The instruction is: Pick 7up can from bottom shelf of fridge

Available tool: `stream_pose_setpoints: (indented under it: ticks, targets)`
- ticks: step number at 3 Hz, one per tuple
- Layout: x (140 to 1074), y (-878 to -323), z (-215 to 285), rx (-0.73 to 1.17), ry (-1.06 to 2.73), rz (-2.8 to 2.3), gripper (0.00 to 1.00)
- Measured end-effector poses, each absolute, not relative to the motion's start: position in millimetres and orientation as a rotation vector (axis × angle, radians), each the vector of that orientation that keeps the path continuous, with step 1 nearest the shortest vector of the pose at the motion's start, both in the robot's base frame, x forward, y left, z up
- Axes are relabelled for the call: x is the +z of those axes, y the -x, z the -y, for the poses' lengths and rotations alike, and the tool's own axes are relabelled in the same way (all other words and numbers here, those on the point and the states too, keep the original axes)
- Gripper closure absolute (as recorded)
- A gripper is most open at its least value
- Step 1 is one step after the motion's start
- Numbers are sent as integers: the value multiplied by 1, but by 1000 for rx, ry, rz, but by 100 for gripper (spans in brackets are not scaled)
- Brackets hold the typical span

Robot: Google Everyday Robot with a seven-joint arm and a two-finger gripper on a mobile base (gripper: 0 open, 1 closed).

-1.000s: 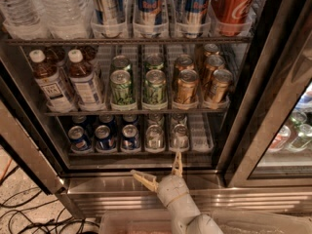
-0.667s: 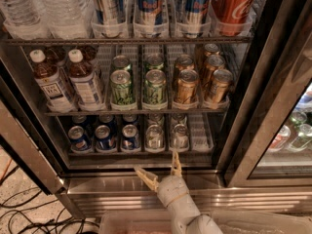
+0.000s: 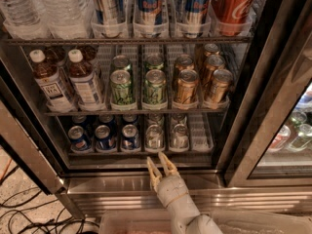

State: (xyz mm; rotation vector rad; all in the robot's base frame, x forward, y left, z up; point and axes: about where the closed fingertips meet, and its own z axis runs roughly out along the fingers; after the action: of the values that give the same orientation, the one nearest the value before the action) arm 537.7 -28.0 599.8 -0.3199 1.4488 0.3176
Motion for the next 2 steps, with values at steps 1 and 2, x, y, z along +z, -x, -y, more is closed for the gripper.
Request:
stream_pose_setpoints:
  ticks: [1, 2]
  targets:
    - [600, -538, 28, 318, 320, -1449, 75]
    - [600, -538, 28, 318, 320, -1449, 73]
